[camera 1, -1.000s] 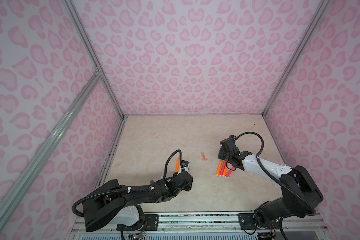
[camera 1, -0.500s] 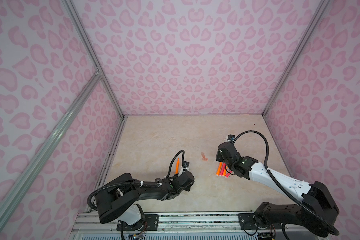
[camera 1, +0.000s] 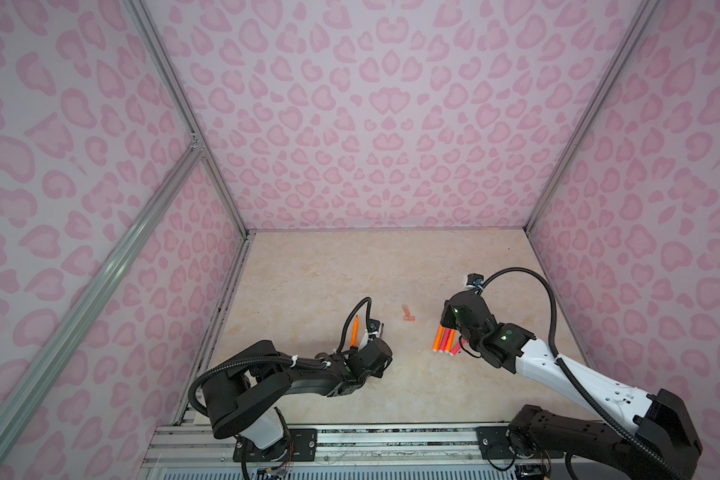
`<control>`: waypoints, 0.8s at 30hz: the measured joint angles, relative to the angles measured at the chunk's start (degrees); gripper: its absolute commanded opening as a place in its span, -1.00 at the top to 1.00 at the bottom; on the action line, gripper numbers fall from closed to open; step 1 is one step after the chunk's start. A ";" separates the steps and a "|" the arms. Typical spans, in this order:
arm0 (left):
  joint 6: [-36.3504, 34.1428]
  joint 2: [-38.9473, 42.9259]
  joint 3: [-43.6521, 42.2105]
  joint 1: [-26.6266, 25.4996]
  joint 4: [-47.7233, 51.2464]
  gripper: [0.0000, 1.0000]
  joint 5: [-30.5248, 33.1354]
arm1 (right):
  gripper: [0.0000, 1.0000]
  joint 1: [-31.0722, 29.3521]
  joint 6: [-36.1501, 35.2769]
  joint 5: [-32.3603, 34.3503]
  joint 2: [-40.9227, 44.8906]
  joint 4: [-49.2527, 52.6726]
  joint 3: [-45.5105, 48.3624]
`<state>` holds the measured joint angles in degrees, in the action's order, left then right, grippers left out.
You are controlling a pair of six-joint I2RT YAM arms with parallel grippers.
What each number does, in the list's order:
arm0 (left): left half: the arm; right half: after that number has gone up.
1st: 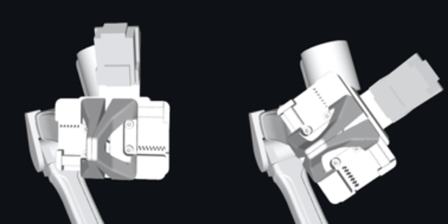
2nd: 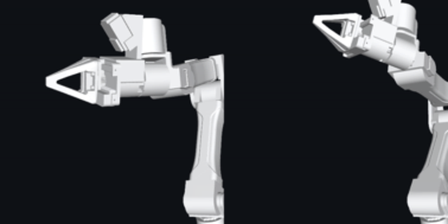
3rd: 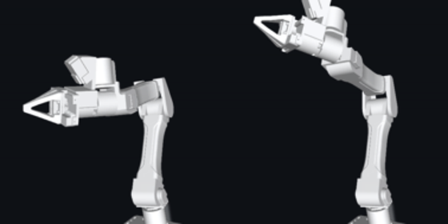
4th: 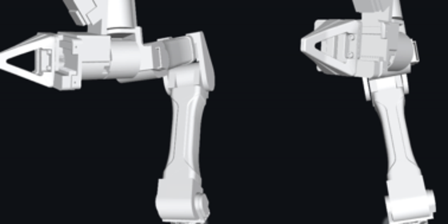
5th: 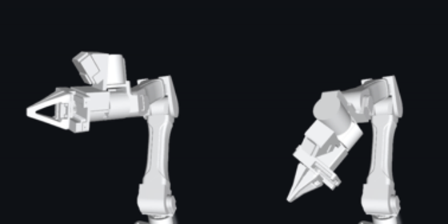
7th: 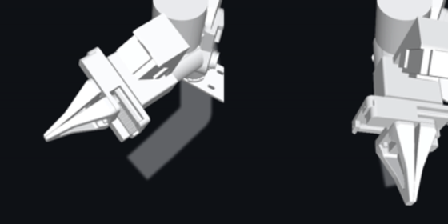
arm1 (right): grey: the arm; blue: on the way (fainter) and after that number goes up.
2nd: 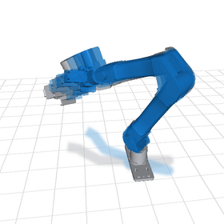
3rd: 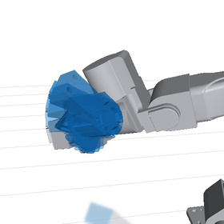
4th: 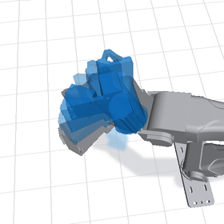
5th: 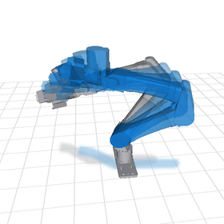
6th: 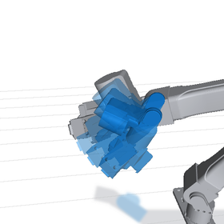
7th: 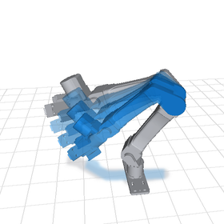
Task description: Insert the pens into the pen caps
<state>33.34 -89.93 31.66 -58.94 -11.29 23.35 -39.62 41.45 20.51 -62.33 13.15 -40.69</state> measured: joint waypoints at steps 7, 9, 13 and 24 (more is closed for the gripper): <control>-0.46 1.36 0.17 0.81 0.94 0.91 -1.38 | 0.08 -2.78 0.46 -4.42 6.40 -7.19 6.56; -0.50 3.58 0.37 1.05 1.33 0.93 -2.12 | 0.02 -4.04 1.09 -6.27 7.67 -10.86 8.83; -1.68 8.79 1.36 1.18 1.29 0.94 -3.69 | -0.02 -6.84 2.73 -9.01 8.20 -17.94 11.67; -3.43 19.52 1.95 1.18 1.18 0.94 -9.88 | 0.06 -13.20 8.79 -13.00 1.31 -37.68 13.75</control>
<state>29.91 -70.41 33.61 -57.76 -10.11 13.47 -52.82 50.24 7.51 -61.01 -24.53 -26.94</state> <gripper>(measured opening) 0.160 0.475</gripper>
